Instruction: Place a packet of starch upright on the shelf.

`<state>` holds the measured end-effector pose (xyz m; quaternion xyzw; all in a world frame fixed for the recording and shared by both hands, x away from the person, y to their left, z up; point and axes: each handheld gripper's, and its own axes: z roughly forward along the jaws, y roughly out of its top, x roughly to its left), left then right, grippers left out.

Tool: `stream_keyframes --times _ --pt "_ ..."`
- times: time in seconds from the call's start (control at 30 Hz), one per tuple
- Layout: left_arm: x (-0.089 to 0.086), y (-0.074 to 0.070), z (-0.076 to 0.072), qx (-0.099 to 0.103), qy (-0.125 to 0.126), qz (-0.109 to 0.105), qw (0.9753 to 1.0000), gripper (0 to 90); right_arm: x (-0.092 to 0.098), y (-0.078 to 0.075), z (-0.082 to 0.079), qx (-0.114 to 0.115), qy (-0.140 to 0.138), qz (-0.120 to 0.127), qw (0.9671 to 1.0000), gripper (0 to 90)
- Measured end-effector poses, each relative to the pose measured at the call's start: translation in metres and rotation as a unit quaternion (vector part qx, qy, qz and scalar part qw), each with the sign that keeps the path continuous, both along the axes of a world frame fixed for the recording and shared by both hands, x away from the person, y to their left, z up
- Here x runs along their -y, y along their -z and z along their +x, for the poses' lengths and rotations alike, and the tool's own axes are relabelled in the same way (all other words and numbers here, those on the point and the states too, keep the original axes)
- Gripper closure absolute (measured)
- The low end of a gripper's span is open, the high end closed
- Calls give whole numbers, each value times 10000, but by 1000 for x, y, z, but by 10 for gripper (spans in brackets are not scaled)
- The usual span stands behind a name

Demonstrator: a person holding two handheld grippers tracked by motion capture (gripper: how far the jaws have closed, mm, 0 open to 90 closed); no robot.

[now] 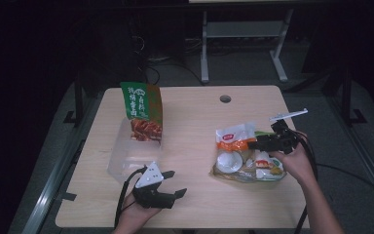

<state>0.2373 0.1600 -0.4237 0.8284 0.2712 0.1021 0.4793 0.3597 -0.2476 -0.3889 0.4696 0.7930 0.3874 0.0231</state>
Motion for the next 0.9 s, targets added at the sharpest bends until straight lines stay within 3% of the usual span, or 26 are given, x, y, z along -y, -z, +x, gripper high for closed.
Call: stream_keyframes --times 0.37,0.47,0.53,0.63,0.9 --pt "0 0 2 -10 7 16 10000 289 6 18 5 -215 25 -69 9997 425" --pt "1 1 3 -52 6 13 10000 289 5 21 9 -272 -27 -31 9996 475" --pt "1 1 3 -45 8 9 10000 290 4 23 12 -327 -44 -12 9995 588" --pt "1 1 2 -50 11 -60 10000 289 1 29 16 -492 -82 21 9988 650" --pt "2 0 1 -23 32 -21 10000 290 -11 40 24 -665 -117 30 9977 739"
